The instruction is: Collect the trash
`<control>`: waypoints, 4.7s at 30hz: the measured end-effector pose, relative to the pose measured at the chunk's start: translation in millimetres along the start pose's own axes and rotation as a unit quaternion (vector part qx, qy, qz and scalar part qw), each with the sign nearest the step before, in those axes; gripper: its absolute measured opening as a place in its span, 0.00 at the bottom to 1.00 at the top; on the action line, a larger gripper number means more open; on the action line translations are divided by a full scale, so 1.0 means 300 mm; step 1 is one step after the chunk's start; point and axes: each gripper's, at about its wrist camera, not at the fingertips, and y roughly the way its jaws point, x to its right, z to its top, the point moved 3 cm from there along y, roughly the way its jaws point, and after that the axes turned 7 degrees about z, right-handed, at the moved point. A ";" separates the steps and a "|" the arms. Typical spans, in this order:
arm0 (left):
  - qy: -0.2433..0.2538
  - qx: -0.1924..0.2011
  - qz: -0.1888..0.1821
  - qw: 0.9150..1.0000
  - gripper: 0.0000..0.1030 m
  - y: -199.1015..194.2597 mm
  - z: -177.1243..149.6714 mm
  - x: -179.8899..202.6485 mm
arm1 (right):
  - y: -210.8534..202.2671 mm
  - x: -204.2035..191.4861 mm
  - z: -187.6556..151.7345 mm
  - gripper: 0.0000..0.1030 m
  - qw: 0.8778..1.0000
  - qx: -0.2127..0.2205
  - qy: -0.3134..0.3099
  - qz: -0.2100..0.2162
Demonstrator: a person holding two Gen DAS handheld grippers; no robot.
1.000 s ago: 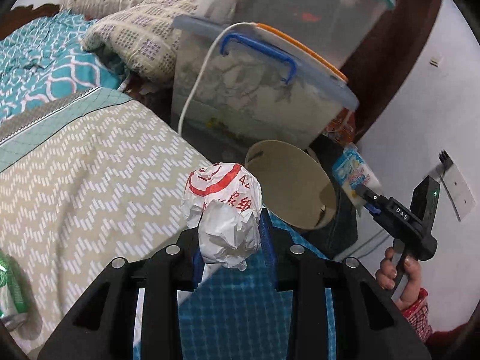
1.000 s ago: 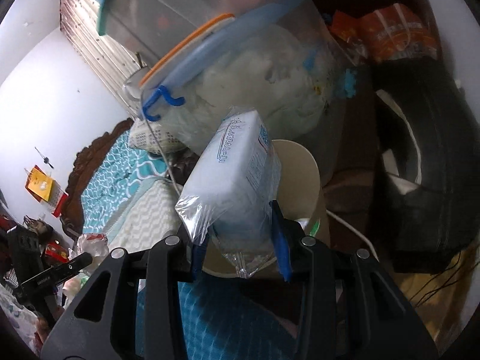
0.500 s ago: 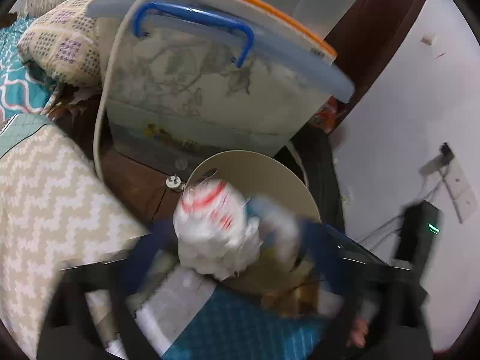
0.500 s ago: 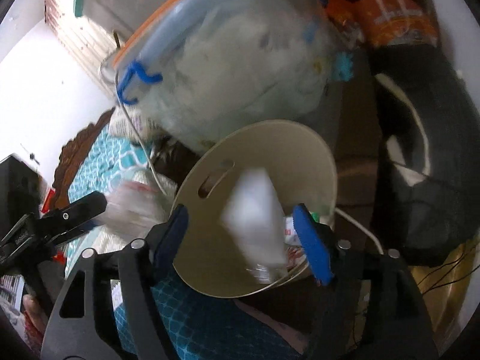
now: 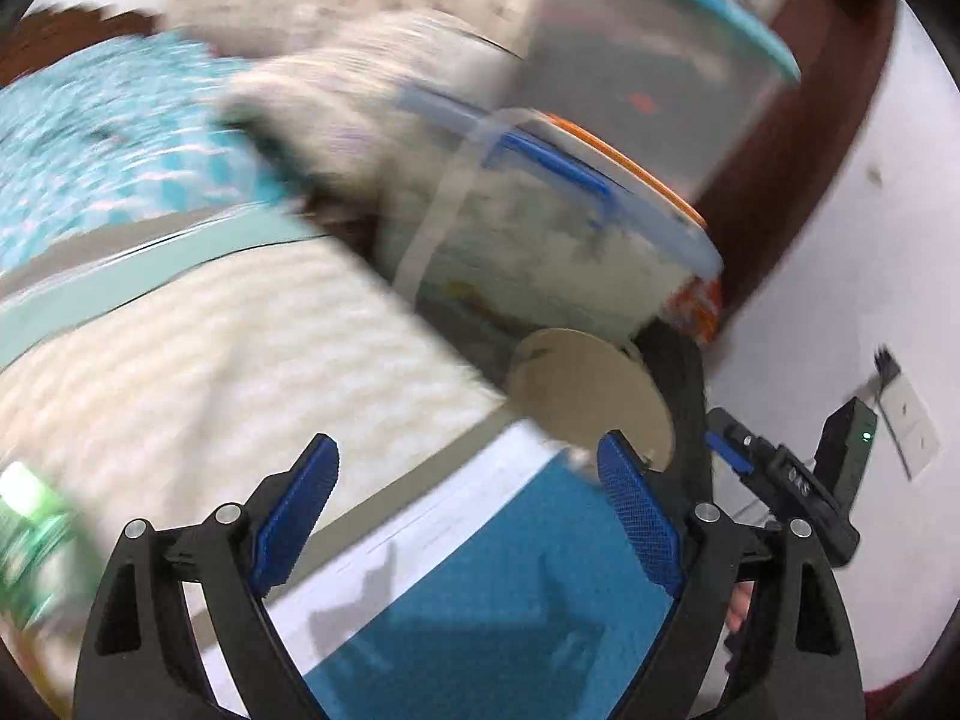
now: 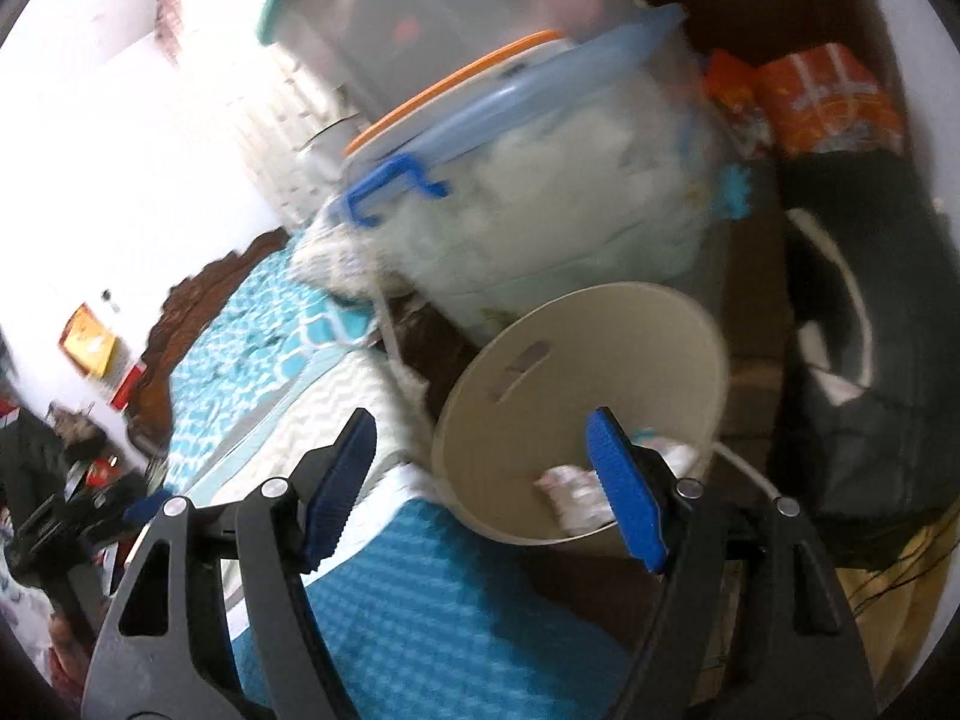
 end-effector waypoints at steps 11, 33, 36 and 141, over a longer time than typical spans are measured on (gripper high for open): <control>-0.175 0.020 0.200 0.964 0.81 -0.613 -0.426 -0.737 | 0.229 -0.470 -0.252 0.61 0.981 -0.129 -0.076 0.122; -0.312 0.027 0.146 0.938 0.61 -0.673 -0.608 -1.149 | 0.589 -1.281 -0.959 0.27 0.871 -0.392 -0.161 0.248; -0.300 0.027 0.136 0.944 0.45 -0.706 -0.640 -1.079 | 0.518 -1.238 -0.919 0.22 0.879 -0.371 -0.160 0.253; 0.036 -0.131 0.141 0.981 0.47 -0.392 -0.688 -0.335 | 0.185 -0.532 -0.662 0.15 0.929 -0.305 -0.031 0.209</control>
